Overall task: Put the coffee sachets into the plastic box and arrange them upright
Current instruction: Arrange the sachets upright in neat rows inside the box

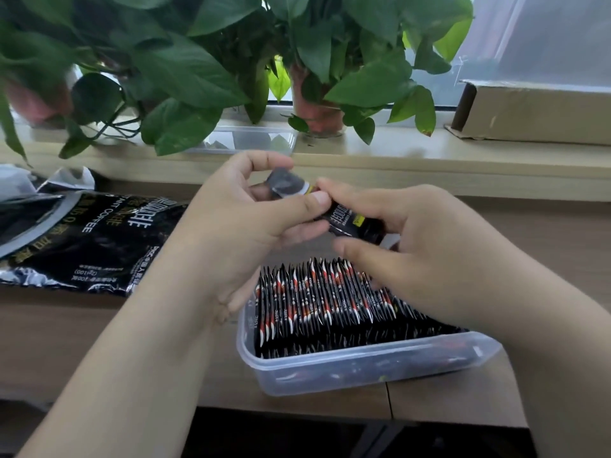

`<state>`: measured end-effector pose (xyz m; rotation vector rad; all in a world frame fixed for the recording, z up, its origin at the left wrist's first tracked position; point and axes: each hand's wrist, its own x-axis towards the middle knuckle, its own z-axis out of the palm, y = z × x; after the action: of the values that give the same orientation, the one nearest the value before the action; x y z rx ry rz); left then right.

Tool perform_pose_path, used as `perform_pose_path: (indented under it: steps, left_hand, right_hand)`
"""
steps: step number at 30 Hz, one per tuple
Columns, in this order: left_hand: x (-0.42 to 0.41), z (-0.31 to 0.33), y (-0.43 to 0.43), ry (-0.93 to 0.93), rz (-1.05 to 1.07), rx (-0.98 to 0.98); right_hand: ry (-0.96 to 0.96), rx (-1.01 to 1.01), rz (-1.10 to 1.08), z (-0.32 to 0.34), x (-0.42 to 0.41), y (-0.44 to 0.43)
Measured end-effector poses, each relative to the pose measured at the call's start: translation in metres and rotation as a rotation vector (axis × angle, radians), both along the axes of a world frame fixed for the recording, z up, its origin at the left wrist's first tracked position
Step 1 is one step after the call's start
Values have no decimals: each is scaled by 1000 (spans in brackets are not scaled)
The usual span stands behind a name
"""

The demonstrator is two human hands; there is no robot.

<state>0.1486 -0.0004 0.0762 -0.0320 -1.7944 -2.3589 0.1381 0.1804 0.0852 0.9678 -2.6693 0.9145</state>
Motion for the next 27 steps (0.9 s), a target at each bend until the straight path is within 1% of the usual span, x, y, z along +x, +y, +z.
perform_pose_path:
  steps: [4,8,10,12,14,16,18,20,23,25,27]
  left_hand:
    - [0,2,-4,52,-37,-133]
    - [-2,1,-4,54,27,-157]
    - [-1,1,-2,42,16,-183]
    - [1,3,-1,12,-56,-227]
    - [4,5,-1,-11,-138,-288]
    - [5,5,-1,4,-177,-357]
    - [5,4,0,34,-193,-409]
    - [3,4,-1,31,-187,-401]
    - [1,3,-8,-16,-169,-357]
    - [0,2,-15,-34,-166,-350]
    - [0,1,-19,-39,-159,-356]
  right_hand:
    - [-4,42,-39,2,-4,3]
    - [-27,-12,-93,0,-7,3]
    - [-46,-22,-92,-2,-7,1]
    - [-93,-84,-75,-4,-7,-1]
    - [-160,-195,-59,-5,-9,1]
    - [-227,-278,-45,-4,-11,4]
    - [-268,-301,-26,-3,-10,5]
    - [-254,-277,-9,-3,-9,5]
    - [-174,-222,-1,-3,-11,6]
    - [-112,-248,15,-3,-12,8]
    - [-76,-321,39,-3,-12,8]
